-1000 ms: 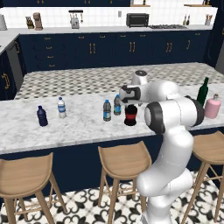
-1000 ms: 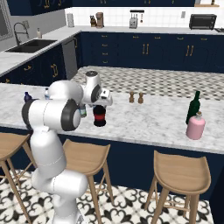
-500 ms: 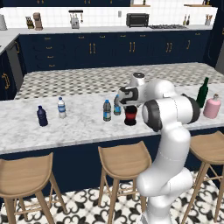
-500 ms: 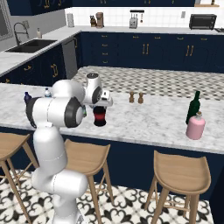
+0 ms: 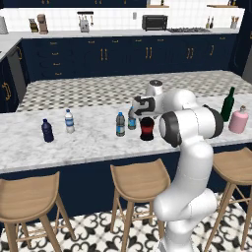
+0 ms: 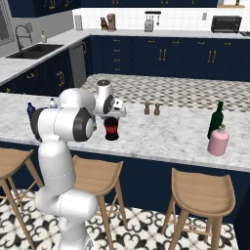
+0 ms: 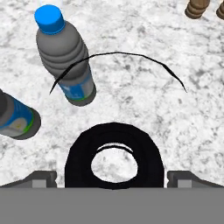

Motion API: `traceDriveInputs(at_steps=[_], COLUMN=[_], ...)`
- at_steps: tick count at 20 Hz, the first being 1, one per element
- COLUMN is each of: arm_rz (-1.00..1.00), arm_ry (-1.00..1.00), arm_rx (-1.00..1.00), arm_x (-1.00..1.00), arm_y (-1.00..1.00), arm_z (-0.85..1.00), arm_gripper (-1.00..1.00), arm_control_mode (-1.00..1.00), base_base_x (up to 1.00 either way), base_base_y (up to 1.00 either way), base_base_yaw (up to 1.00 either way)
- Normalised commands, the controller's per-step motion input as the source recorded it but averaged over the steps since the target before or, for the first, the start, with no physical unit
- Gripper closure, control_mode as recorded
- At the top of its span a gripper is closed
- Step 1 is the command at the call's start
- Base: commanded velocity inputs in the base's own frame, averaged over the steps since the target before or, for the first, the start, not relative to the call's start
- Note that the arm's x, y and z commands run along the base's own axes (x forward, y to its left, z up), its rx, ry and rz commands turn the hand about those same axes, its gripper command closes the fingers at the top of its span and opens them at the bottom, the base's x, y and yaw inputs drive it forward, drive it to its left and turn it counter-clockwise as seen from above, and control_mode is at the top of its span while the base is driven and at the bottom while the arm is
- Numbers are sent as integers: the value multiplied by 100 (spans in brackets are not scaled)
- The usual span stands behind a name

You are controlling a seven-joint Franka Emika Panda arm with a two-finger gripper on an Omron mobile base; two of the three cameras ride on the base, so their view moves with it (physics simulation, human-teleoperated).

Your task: Move the plastic bottles in the middle to the plastics group, and the glass bottles in the middle to the glass group.

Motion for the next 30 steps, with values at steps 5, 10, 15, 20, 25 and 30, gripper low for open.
traceDriveInputs(at_steps=[5,10,15,20,25,30], arm_rz=[0,0,0,0,0,0], arm_ry=[-6,-6,-11,-4,0,0], arm_rx=[0,0,0,0,0,0], arm_x=[3,8,0,0,0,0], arm_y=[0,0,0,0,3,1], arm_z=[0,-6,0,0,0,0], arm_gripper=[-100,-100,-100,-100,100,100], arm_control_mode=[-100,-100,-100,-100,-100,-100], base_base_x=[0,0,0,0,0,0], base_base_y=[0,0,0,0,0,0], base_base_yaw=[0,0,0,0,0,0])
